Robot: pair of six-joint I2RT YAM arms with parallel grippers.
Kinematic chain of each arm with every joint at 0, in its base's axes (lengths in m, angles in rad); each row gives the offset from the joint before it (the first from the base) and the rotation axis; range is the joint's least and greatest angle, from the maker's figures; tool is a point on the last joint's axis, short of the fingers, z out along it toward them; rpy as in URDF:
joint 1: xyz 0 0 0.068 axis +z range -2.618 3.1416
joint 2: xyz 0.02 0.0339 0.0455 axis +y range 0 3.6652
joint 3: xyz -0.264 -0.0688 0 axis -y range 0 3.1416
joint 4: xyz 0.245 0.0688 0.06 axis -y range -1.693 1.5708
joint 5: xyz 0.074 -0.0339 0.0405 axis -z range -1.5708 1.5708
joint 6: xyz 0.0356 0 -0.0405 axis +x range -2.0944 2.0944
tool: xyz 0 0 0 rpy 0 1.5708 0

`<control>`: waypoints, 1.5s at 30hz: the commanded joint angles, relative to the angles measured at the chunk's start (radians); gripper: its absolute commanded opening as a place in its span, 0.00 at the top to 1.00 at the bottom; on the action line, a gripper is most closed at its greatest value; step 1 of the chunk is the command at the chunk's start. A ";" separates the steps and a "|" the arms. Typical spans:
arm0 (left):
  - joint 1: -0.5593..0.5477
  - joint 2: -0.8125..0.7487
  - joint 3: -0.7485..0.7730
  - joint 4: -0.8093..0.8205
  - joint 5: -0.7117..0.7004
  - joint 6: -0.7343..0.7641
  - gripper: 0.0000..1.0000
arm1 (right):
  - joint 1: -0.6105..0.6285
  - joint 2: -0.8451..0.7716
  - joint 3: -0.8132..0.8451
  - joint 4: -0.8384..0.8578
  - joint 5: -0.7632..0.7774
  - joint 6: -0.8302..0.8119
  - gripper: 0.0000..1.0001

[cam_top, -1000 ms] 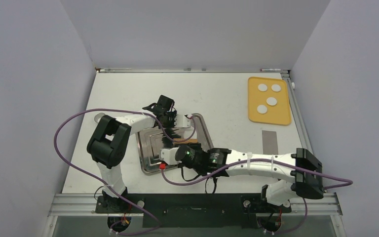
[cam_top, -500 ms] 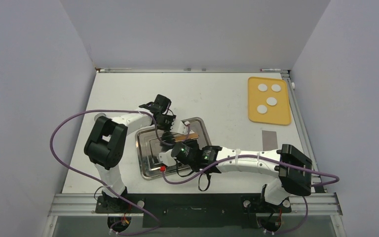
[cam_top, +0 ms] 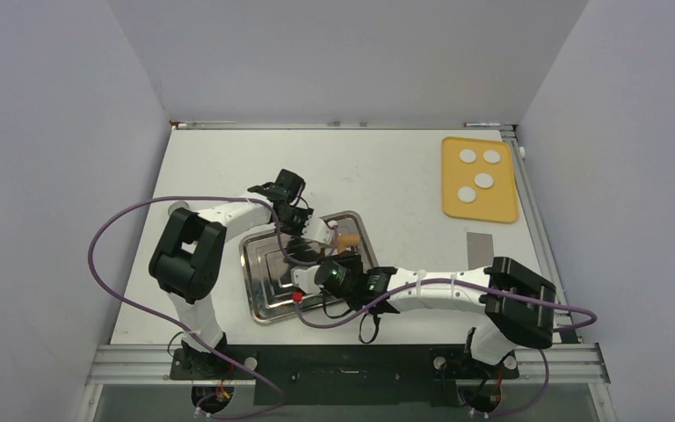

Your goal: Roll out the dumpling wrappers from the dough

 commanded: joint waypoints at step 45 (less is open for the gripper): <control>-0.045 0.045 -0.066 -0.114 0.021 -0.092 1.00 | 0.090 0.123 0.047 -0.107 -0.086 0.212 0.92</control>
